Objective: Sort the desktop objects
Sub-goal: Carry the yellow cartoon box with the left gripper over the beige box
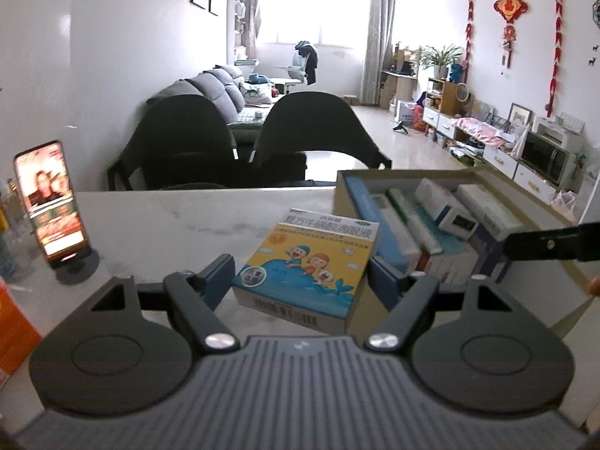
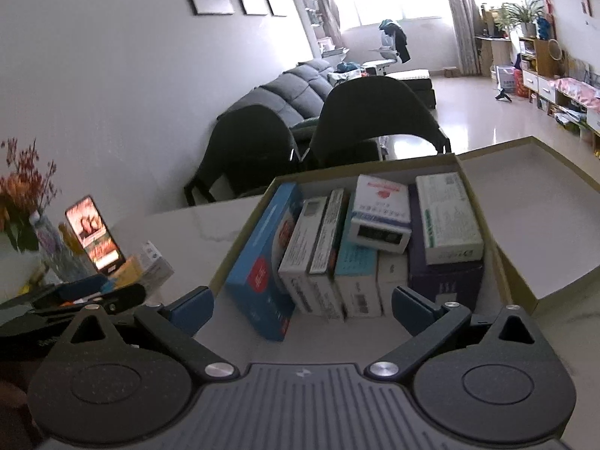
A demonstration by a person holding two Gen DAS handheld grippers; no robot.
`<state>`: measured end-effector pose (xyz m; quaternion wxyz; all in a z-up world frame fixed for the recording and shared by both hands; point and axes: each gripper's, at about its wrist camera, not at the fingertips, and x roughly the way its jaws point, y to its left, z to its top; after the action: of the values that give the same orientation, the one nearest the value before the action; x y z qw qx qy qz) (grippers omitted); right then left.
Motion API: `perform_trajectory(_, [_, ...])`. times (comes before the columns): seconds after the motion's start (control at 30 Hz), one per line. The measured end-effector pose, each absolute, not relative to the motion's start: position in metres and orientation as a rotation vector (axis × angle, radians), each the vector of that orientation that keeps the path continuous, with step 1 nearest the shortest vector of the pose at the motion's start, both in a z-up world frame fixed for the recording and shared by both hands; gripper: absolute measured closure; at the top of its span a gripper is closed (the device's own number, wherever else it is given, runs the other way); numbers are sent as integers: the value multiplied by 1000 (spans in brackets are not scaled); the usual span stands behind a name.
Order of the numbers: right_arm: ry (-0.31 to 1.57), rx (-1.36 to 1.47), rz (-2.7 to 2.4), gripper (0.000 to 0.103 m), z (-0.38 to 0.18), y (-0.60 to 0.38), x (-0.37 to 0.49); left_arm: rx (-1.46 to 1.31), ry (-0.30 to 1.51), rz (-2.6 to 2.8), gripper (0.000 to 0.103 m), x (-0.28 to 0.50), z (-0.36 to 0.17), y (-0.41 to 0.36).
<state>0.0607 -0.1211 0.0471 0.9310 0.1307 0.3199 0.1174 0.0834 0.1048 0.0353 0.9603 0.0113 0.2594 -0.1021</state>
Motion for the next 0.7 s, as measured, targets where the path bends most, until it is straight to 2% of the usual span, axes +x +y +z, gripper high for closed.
perform_trajectory(0.4, [669,436,314,25,55,-158,85,59,559,-307,26,122,40,36])
perform_trajectory(0.63, [728,595,383,50,49,-173,118,72,594,-307,26,142,32,9])
perform_trajectory(0.7, [754,627,399,55,47,-175,128,70,607,-303,26,146,30,5])
